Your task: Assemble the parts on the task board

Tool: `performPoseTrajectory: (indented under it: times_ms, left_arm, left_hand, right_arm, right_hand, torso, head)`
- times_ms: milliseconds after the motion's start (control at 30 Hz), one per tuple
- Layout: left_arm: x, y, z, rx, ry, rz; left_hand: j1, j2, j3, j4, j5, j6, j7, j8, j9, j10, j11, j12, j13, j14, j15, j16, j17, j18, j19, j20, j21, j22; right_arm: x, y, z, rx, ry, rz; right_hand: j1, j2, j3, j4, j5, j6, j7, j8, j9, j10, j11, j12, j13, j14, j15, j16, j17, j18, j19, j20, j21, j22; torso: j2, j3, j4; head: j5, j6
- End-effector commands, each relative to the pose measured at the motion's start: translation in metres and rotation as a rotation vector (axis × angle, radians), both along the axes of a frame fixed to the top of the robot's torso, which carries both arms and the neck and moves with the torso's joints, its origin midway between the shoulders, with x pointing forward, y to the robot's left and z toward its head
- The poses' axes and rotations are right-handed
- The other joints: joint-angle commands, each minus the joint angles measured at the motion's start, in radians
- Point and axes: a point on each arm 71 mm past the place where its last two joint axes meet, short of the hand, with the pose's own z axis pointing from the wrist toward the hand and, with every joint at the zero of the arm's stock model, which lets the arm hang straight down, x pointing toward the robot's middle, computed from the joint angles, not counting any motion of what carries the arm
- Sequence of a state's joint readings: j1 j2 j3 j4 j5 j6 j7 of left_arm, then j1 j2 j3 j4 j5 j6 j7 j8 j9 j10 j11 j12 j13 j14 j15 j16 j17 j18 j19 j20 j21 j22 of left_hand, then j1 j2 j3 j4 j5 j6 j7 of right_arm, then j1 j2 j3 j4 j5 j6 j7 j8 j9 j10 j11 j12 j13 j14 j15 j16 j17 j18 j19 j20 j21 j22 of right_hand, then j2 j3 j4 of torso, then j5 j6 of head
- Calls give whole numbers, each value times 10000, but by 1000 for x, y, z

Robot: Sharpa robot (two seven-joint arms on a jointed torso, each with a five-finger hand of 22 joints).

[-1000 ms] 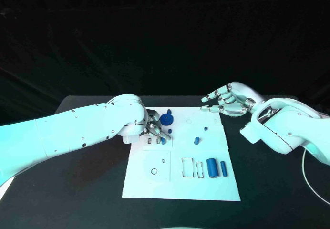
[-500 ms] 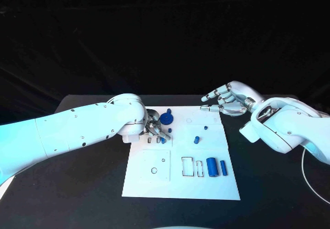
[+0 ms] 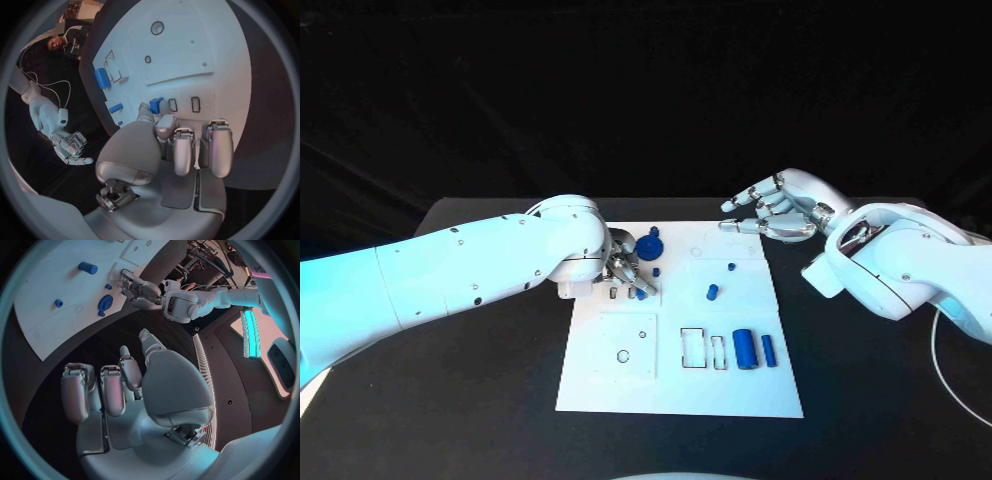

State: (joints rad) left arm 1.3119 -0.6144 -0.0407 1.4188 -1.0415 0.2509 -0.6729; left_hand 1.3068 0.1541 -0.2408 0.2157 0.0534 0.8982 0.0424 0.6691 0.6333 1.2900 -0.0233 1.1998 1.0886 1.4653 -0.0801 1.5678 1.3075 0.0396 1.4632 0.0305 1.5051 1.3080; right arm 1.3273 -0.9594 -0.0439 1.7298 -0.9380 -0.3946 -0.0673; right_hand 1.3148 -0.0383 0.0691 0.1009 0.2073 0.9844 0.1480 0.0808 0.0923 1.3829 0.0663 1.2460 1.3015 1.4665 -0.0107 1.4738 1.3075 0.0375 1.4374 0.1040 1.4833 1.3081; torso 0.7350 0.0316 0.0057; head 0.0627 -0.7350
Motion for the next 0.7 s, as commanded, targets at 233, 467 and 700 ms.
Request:
performPoseTrajectory:
  times_ms: [233,467,700]
  left_arm:
    - [0,-1,-1,5,130,-67]
    - [-2,1,-2,-271,187,120]
    - [-3,6,-1,-814,123,558]
  left_hand:
    - [978,407,788,-579,-27,-214,-80,-162,-5,17,-107,-39,-24,1055,-117,30,2633,-170,683,-114,52,1567]
    - [1936,304,2413,-1283,547,-440,3,-561,-128,-144,-67,-283,-153,1055,-111,30,2633,-170,677,-146,43,1566]
    - [-97,-2115,8184,-1241,469,-261,84,-489,348,66,30,-285,-167,1055,-19,30,2633,-163,671,-24,14,1576]
  right_arm:
    - [0,1,-1,-50,59,113]
    - [0,1,-1,-41,61,122]
    - [0,1,0,-83,-59,116]
  right_hand:
    - [21,95,-50,-13,52,92,-8,32,15,11,-56,23,17,632,-3,-41,664,74,-45,-27,-34,830]
    - [24,107,-54,-7,64,99,-9,35,16,17,-58,31,22,632,-4,-41,666,74,-45,-28,-35,829]
    - [25,113,-58,-3,71,102,-10,36,17,9,-59,14,8,628,-5,-53,645,77,-55,-29,-42,816]
  torso:
    - [4,4,-1]
    - [7,-5,-3]
    - [1,3,7]
  head:
    - [5,-17]
    - [3,-20]
    - [-5,-5]
